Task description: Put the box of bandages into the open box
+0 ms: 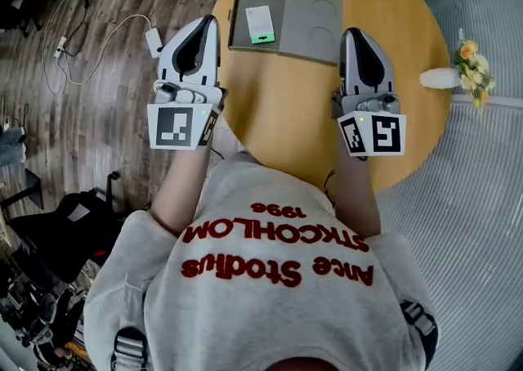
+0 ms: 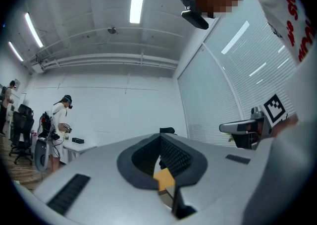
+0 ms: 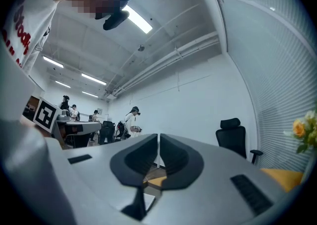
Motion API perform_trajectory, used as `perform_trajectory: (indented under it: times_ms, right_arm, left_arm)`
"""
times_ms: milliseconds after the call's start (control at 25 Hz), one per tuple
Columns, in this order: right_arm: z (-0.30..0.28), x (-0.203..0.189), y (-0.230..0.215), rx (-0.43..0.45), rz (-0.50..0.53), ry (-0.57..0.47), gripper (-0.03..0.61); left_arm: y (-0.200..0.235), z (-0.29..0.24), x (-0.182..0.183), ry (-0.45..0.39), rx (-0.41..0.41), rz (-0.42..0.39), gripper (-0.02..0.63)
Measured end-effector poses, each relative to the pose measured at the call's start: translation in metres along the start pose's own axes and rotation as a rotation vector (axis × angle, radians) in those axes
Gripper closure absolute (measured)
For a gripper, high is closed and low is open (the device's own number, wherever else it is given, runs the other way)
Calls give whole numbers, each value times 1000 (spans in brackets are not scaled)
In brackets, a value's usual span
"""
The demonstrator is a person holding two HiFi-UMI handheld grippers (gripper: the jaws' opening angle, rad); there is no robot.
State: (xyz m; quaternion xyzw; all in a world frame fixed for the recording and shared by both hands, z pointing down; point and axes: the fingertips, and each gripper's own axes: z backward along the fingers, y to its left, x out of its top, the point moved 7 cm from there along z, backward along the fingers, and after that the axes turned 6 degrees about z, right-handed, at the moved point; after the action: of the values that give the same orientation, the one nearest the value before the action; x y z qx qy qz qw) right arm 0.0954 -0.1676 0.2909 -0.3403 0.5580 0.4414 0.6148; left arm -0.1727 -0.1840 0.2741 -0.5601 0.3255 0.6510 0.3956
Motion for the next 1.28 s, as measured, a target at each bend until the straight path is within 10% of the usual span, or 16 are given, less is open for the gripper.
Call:
perform_trajectory:
  times_ms: [1280]
  right_arm:
    - [227, 27, -126, -379, 48, -32, 568]
  left_arm:
    - [-196, -25, -6, -27, -256, 32, 607]
